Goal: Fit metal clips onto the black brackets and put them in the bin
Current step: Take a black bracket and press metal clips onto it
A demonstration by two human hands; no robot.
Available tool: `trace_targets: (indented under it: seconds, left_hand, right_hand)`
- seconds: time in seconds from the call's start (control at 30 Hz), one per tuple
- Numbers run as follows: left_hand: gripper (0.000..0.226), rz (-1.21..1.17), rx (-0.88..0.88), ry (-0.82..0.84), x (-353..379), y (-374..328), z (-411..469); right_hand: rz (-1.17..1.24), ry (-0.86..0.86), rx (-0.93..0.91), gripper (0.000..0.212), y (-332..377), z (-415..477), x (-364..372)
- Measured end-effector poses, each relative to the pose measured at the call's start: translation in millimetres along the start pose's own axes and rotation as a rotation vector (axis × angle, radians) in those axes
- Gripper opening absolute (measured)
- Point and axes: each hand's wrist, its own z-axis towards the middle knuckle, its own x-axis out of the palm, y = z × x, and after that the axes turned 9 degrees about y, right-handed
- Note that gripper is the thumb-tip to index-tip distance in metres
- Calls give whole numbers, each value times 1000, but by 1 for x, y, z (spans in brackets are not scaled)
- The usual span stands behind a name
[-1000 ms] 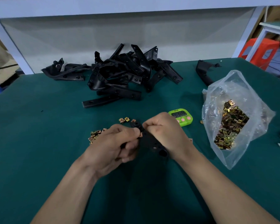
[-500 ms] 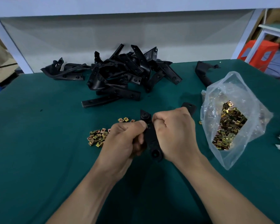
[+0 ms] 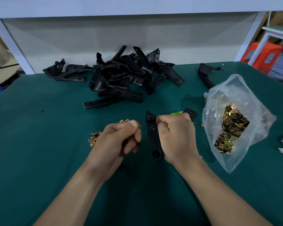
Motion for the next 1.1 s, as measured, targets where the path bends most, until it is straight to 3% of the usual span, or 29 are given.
trace_targets:
  seconds: [0.13, 0.37, 1.0, 1.1]
  left_hand:
    - [44, 69, 6, 100, 5, 3, -2]
    - [44, 121, -6, 77, 3, 2, -2]
    - [53, 115, -65, 204, -3, 0, -5]
    - [56, 108, -71, 220, -4, -1, -6]
  right_hand:
    - [-86, -100, -128, 33, -3, -1, 0]
    - [-202, -168, -267, 31, -2, -1, -1]
    - [-153, -55, -347, 40, -2, -2, -10]
    - [-160, -43, -371, 33, -1, -1, -12]
